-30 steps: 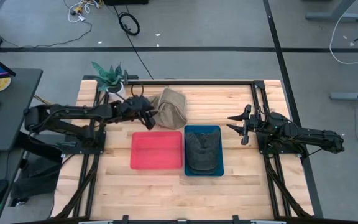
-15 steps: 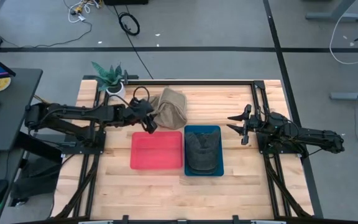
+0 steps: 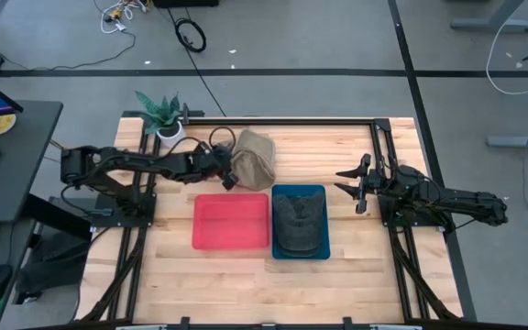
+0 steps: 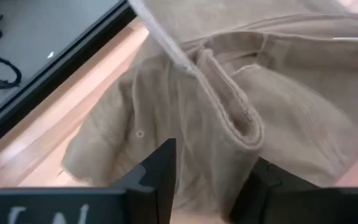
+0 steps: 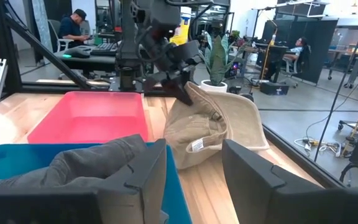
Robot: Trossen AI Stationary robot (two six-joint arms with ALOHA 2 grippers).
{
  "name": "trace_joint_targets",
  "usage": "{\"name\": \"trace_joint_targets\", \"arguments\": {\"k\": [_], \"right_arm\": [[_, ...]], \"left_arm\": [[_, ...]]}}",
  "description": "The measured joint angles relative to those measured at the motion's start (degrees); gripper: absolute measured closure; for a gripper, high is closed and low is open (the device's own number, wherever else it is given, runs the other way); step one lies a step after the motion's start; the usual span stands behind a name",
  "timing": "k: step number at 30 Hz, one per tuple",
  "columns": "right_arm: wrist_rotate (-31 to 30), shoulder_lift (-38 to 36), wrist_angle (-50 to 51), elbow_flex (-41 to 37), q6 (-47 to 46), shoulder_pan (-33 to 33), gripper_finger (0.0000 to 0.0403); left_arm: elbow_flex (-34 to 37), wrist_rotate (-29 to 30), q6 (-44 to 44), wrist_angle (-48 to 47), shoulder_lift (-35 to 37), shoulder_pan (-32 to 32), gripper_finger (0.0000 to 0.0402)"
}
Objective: Pick & Place hat
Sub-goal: Put the top brown cap into the red bin
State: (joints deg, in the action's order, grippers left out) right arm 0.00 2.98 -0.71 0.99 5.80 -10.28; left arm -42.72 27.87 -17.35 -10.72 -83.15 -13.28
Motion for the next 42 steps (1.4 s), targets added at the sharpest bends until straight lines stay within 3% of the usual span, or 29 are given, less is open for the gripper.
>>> {"name": "trace_joint_targets", "arguments": {"k": [3, 7, 16, 30, 42], "right_arm": [[0.0, 0.0, 0.0, 0.0, 0.0, 0.0, 0.0243], [0.0, 0.0, 0.0, 0.0, 0.2, 0.0, 0.0243], [0.0, 0.0, 0.0, 0.0, 0.2, 0.0, 0.0243], [0.0, 0.0, -0.1, 0.0, -0.4, 0.0, 0.0243], [0.0, 0.0, -5.2, 0.0, -0.4, 0.0, 0.0243]], "left_arm": [[0.0, -0.9, 0.7, -0.2, 0.0, -0.2, 0.0300], [-0.1, -6.8, 4.7, 0.0, 0.0, -0.2, 0.0383], [-0.2, -4.5, 7.9, 0.9, 2.3, 1.6, 0.0397], [-0.2, 23.2, 21.5, 3.1, 14.7, 17.9, 0.0398], [-0.2, 44.6, 40.1, 12.2, 16.2, 30.5, 0.0398]]}}
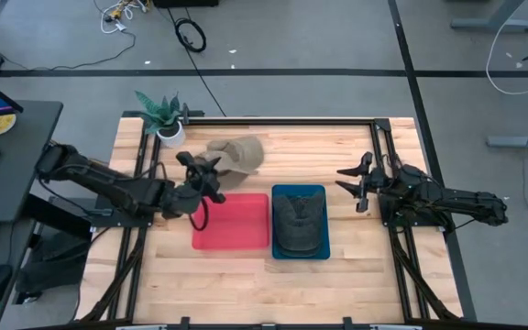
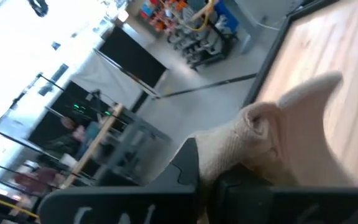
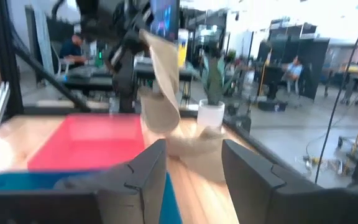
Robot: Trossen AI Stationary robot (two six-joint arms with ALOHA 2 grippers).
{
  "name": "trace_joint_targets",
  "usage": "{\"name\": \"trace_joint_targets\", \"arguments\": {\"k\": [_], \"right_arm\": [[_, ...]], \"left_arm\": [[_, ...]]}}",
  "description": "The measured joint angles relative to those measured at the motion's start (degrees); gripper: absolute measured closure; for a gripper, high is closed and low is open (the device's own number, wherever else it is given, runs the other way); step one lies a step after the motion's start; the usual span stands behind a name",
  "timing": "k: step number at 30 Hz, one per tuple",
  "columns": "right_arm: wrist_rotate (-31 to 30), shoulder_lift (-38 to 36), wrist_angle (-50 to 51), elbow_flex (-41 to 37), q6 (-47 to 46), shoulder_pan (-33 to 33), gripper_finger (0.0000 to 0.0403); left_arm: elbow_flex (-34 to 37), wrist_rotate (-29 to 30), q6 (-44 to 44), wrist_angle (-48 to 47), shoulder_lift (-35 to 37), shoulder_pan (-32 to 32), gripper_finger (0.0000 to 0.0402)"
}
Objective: Pick & Place hat
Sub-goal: Put the top brown cap into the red bin
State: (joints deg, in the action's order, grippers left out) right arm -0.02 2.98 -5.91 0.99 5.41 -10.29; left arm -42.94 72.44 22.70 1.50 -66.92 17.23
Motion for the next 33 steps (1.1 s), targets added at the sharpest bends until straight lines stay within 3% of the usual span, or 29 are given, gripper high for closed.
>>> {"name": "trace_joint_targets", "arguments": {"k": [6, 13, 18, 22, 28, 33], "right_arm": [[0.0, 0.0, -8.6, 0.0, -1.1, 0.0, 0.0243], [0.0, 0.0, -17.4, 0.0, -7.4, 0.0, 0.0243], [0.5, 0.0, -19.6, 0.0, -13.4, 0.0, 0.0243], [7.2, 1.0, -21.0, 0.0, -12.3, 0.1, 0.0243], [10.1, 5.9, -26.1, 0.0, -10.9, 1.5, 0.0243], [13.1, 11.9, -30.3, 0.3, -10.3, 3.5, 0.0243]], "left_arm": [[0.0, 5.7, 11.8, 8.8, 0.0, 5.8, 0.0399], [0.0, 5.8, 24.4, 21.1, 0.0, 13.0, 0.0399], [0.0, -1.2, 30.3, 24.6, 0.0, 18.5, 0.0399], [0.0, -7.4, 32.0, 26.1, 0.0, 21.3, 0.0399], [0.0, -10.2, 31.9, 32.8, 0.0, 21.6, 0.0399], [0.0, -23.1, 29.5, 32.5, 0.0, 21.6, 0.0399]]}}
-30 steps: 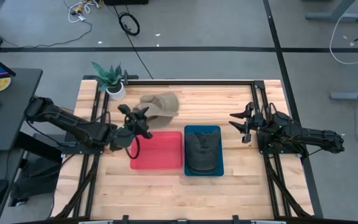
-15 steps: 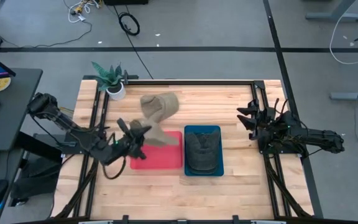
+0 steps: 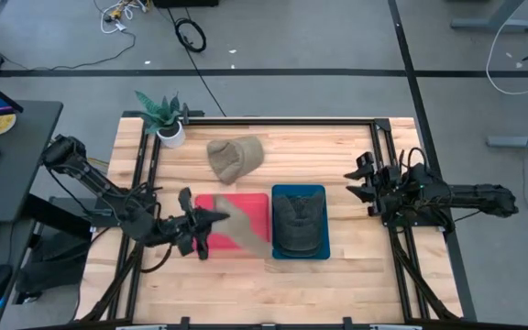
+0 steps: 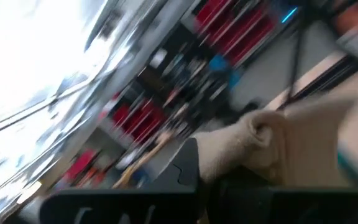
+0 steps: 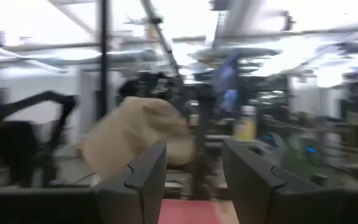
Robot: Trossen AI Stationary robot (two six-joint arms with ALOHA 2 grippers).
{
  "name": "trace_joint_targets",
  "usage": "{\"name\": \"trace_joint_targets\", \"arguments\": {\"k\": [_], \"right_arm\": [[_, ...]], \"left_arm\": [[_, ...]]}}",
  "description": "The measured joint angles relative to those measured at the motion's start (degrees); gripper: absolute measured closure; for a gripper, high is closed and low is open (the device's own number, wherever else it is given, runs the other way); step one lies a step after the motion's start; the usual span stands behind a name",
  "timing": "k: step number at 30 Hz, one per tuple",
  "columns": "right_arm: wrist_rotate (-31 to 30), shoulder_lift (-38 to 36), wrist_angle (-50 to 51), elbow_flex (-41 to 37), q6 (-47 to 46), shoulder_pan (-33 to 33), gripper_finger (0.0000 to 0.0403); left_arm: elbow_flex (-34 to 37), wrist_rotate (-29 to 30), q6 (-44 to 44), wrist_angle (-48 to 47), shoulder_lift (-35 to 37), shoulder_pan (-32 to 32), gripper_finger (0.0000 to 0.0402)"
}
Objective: Pick & Place hat
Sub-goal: Put the top brown cap into the red bin
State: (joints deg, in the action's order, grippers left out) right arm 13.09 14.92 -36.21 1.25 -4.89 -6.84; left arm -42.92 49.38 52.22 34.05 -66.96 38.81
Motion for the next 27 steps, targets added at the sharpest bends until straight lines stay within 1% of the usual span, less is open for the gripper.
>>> {"name": "trace_joint_targets", "arguments": {"k": [2, 4, 6, 11, 15, 18, 22, 27], "right_arm": [[2.3, 3.4, -1.5, 1.8, 0.6, 0.9, 0.0243], [3.1, 6.9, -1.5, 4.1, 1.1, 2.2, 0.0243], [3.1, 10.9, -1.3, 6.4, 2.2, 3.6, 0.0243], [2.0, 21.7, -1.3, 12.4, 7.7, 8.0, 0.0243], [1.3, 31.2, -1.4, 17.3, 13.1, 11.9, 0.0243], [1.0, 38.4, -1.5, 22.1, 16.4, 14.3, 0.0243], [-1.5, 47.9, -1.6, 29.3, 16.7, 16.6, 0.0243], [-1.7, 58.7, -1.4, 37.2, 22.5, 18.8, 0.0243]], "left_arm": [[0.0, -6.5, -1.1, -0.1, 0.0, -0.4, 0.0399], [0.0, -11.5, -2.4, 0.0, 0.0, -0.8, 0.0399], [0.0, -14.2, -3.4, 0.1, 0.0, -0.9, 0.0399], [0.0, -18.3, -4.7, 2.0, 0.0, -0.9, 0.0399], [0.0, -21.2, -5.4, 2.4, 0.0, -0.9, 0.0399], [0.0, -22.1, -5.5, 2.8, 0.0, -0.9, 0.0399], [0.0, -22.3, -6.6, 2.9, 0.0, -0.9, 0.0399], [0.0, -22.3, -6.7, 2.9, 0.0, -0.9, 0.0399]]}}
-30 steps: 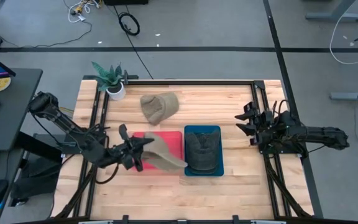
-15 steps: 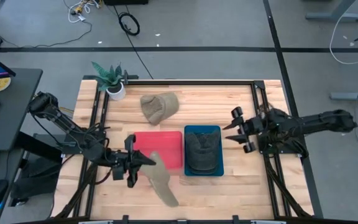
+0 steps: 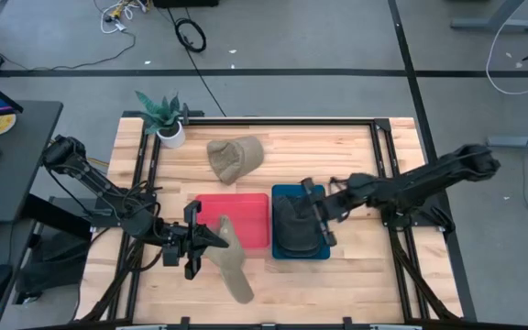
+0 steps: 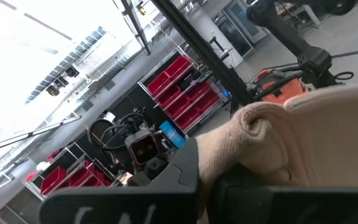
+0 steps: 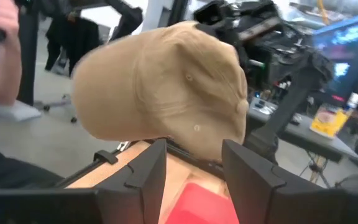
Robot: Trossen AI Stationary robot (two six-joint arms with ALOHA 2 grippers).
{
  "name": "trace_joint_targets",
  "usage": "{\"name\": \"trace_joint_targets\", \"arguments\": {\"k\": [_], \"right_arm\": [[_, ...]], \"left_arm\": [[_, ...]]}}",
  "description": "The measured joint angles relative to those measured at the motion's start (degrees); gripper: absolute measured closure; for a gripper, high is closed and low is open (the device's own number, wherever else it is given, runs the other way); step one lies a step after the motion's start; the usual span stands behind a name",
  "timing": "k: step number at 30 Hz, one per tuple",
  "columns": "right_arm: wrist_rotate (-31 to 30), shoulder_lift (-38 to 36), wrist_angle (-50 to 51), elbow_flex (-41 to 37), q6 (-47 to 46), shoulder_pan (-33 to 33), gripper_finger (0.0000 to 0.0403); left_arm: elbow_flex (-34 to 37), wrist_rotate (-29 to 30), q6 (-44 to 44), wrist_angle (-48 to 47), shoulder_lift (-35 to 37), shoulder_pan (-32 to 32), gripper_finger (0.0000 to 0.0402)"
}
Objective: Pick & Place hat
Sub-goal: Put the top brown cap into the red bin
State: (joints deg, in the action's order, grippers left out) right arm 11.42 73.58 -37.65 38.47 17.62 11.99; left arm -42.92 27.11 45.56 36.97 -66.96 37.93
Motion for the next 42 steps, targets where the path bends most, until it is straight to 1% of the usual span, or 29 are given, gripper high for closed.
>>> {"name": "trace_joint_targets", "arguments": {"k": [12, 16, 19, 21, 25, 29, 35, 38, 40, 42], "right_arm": [[0.2, 19.0, -0.5, 15.1, 1.3, 1.8, 0.0243], [3.2, 24.8, -1.6, 19.9, 1.4, 2.8, 0.0243], [4.1, 27.2, -3.7, 22.5, 2.0, 3.2, 0.0243], [4.4, 28.8, -3.7, 24.2, 1.9, 3.5, 0.0243], [6.8, 32.1, -3.5, 26.8, 2.0, 4.4, 0.0243], [7.3, 35.4, -3.6, 30.1, 2.2, 5.3, 0.0243], [7.6, 39.5, -3.5, 34.8, -0.4, 6.1, 0.0245], [7.7, 40.4, -3.5, 36.1, -1.4, 6.3, 0.0266], [7.7, 40.5, -3.4, 36.2, -1.5, 6.3, 0.0302], [7.8, 40.5, -3.2, 36.2, -1.2, 6.3, 0.0355]], "left_arm": [[0.0, -1.5, -0.4, 0.1, 0.0, 0.2, 0.0399], [0.0, -1.5, -0.4, 0.2, 0.0, 0.2, 0.0399], [0.0, -1.5, -0.5, 0.2, 0.0, 0.2, 0.0399], [0.0, -1.5, -0.6, 0.2, 0.0, 0.1, 0.0399], [0.0, -1.5, -0.7, 0.1, 0.0, 0.1, 0.0399], [0.0, -1.5, -1.0, 0.1, 0.0, 0.1, 0.0399], [0.0, -1.4, -1.3, 0.1, 0.0, -0.5, 0.0399], [0.0, -1.3, -1.4, -0.3, 0.0, -0.8, 0.0399], [0.0, -1.3, -1.5, -0.9, 0.0, -0.9, 0.0399], [0.0, -0.6, -1.4, -1.2, 0.0, -0.9, 0.0399]]}}
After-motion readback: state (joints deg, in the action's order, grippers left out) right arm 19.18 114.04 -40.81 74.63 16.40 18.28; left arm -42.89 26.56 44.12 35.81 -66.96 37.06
